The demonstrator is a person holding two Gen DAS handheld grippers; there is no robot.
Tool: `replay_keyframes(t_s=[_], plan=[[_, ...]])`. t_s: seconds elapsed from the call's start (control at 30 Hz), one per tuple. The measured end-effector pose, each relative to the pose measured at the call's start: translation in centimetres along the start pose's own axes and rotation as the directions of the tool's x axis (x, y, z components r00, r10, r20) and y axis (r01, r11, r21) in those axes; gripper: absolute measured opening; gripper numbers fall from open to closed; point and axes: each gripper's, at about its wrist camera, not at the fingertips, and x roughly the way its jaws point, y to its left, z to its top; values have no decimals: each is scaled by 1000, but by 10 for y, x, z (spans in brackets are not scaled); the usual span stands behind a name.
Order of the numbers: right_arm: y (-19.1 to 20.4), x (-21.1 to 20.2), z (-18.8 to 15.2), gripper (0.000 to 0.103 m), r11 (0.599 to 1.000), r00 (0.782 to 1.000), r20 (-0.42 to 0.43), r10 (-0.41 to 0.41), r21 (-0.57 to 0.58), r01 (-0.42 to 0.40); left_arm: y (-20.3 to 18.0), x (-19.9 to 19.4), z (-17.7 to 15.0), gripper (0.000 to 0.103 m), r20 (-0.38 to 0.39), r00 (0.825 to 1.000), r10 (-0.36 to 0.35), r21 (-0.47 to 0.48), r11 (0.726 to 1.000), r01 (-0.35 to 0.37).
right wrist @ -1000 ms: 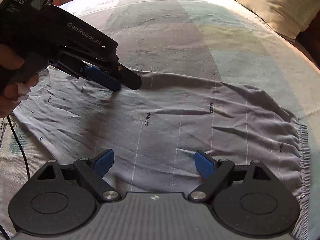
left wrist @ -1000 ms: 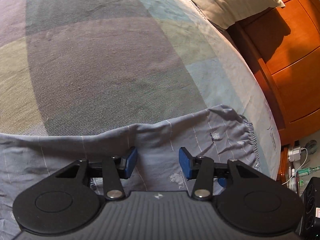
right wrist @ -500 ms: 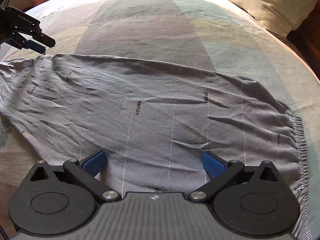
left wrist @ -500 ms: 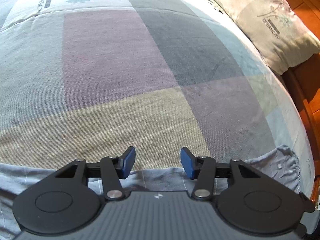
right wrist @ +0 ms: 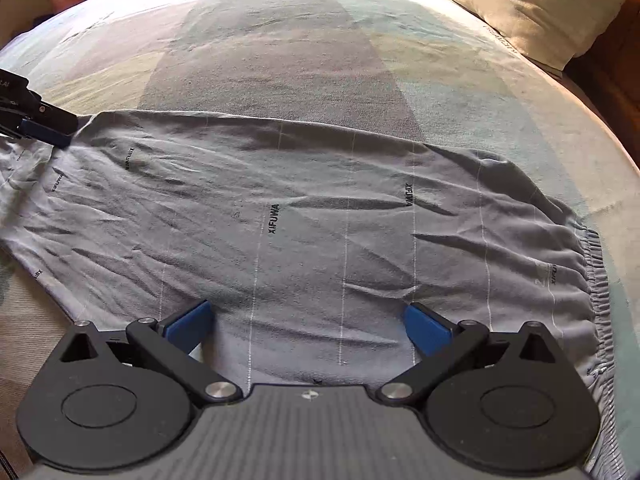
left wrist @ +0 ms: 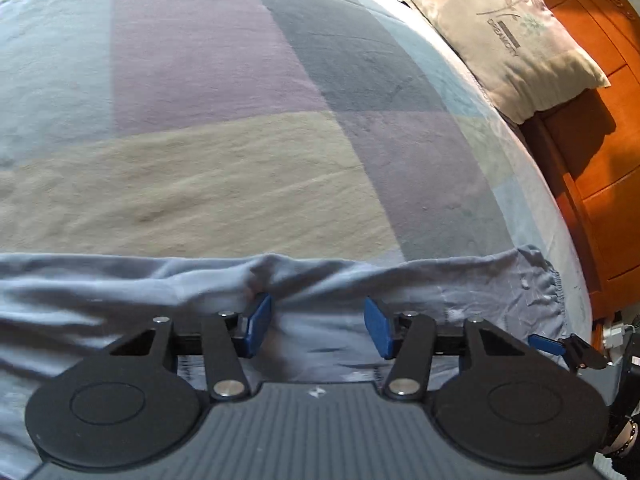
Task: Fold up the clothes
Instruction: 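Smooth the spread sweatpants flat with both open grippers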
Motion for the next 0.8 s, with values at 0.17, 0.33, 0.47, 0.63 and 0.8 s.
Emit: replay_keyframes(t_s=[0.17,0.33,0.47,0.63,0.8], plan=[[1,-1,-3,103,1000,1000,16,-10,5,10,38,-34,7,52,8,990,138,-24,990,-138],[2,-1,-1,103,1000,1000,8,-15,9,15,16,-33,-5,57,-10,998,63,51,997,-63],[2,-1,1,103,1000,1000,-5,-12,7,12,13,-21,-23,56,-50,990,135,110,985,-129],[2,-1,0,103,1000,1000,-4,-10,6,10,41,-49,-37,56,-31,977,209,77,976,-206],[2,-1,0,103,1000,1000,1,-11,6,11,50,-71,-26,53,-48,957,288,44,957,-286]])
